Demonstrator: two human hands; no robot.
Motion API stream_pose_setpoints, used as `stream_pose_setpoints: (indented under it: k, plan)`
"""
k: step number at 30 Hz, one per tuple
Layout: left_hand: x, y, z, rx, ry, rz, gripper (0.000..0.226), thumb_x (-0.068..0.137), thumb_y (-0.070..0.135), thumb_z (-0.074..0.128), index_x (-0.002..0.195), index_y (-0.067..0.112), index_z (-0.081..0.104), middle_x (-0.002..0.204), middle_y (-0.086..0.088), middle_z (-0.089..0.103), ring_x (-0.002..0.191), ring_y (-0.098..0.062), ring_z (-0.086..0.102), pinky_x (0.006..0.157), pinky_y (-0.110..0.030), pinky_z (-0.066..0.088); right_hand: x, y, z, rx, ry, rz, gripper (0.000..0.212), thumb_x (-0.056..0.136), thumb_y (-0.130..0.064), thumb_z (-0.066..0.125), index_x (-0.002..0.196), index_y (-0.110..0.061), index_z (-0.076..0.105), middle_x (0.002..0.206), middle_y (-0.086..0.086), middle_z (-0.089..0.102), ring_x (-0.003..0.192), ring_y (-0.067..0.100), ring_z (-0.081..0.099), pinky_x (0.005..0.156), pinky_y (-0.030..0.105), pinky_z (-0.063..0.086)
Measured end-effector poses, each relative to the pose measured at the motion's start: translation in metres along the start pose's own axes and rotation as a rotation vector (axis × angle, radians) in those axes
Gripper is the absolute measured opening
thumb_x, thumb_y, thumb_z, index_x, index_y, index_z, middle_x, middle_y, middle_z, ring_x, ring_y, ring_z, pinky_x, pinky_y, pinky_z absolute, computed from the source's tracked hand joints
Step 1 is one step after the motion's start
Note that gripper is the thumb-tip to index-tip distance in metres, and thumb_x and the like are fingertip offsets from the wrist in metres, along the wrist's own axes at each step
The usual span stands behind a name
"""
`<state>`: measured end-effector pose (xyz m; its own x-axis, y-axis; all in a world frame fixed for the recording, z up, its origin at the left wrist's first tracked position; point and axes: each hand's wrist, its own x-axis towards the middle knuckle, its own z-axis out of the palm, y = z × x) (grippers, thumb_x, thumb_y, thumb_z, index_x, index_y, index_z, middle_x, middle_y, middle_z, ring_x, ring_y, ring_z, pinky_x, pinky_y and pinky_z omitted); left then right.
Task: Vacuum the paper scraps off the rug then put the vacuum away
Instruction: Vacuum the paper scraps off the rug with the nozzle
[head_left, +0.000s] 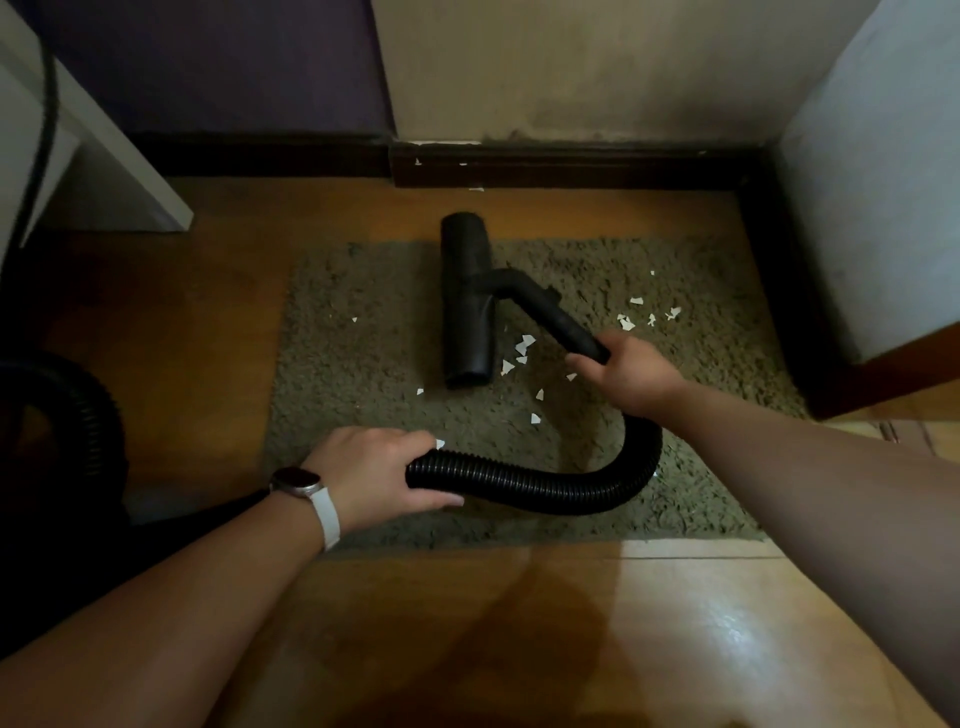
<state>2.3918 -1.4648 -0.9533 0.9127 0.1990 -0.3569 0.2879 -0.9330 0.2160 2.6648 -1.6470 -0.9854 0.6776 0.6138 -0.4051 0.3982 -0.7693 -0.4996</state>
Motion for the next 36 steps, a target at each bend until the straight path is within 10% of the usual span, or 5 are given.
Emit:
stream_pose_setpoints:
  k: [19, 36]
  plan:
    - [-0.032, 0.008, 0.024, 0.081, -0.074, 0.236, 0.067, 0.074, 0.085, 0.026, 0.103, 0.033, 0.057, 0.087, 0.012, 0.063, 0.078, -0.007, 0.061, 0.066, -0.027, 0.049, -0.030, -0.051, 0.058, -0.463, -0.324, -0.365, 0.055, 0.090, -0.072, 0.045, 0.118, -0.027, 0.056, 0.075, -0.006, 0.051, 0.080, 0.023, 0.060, 0.069, 0.030, 0.045]
    - [-0.006, 0.036, 0.011, 0.036, -0.077, 0.145, 0.052, 0.084, 0.077, 0.045, 0.110, 0.033, 0.054, 0.092, 0.012, 0.059, 0.081, -0.010, 0.057, 0.065, -0.028, 0.044, -0.012, 0.040, -0.002, -0.288, -0.084, -0.016, 0.052, 0.090, -0.069, 0.050, 0.119, -0.028, 0.062, 0.080, -0.002, 0.065, 0.072, 0.014, 0.061, 0.068, 0.031, 0.050]
